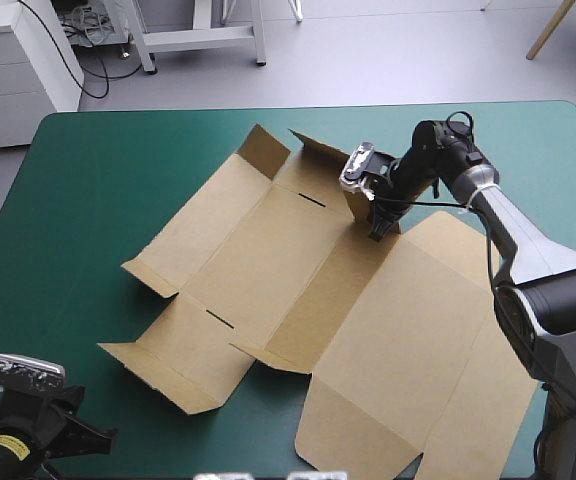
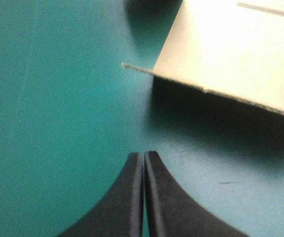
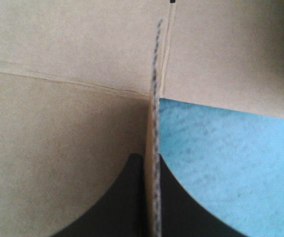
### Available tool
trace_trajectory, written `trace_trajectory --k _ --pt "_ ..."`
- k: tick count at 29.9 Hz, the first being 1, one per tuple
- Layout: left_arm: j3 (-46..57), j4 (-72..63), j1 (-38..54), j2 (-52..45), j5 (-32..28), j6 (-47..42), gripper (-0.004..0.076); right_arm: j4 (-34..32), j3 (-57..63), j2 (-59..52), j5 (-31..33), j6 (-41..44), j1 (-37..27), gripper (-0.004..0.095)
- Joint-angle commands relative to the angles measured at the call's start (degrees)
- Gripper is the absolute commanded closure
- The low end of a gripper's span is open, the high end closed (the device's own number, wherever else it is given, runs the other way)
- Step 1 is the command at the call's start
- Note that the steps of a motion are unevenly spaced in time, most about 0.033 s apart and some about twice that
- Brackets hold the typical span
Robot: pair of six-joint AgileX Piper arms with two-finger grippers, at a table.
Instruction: Fold the box
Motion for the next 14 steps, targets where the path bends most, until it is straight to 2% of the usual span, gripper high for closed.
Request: trace_trajectory --k 1,8,14 --pt "-5.48 -2.70 0.02 0.60 -3.15 -0.29 0.0734 1.65 -3.54 -2.98 -0.84 -6.32 3.06 0.0922" --pt "-11.90 -3.47 0.02 0.60 -3.82 -0.29 0.0734 -2.30 -3.81 -2.98 -1.09 -13.83 9.11 0.0922" --pt "-12.37 -3.47 0.02 0.60 -4.11 -0.29 0.0734 -1.07 -3.81 -2.98 -0.27 -16.52 11.95 0.0922"
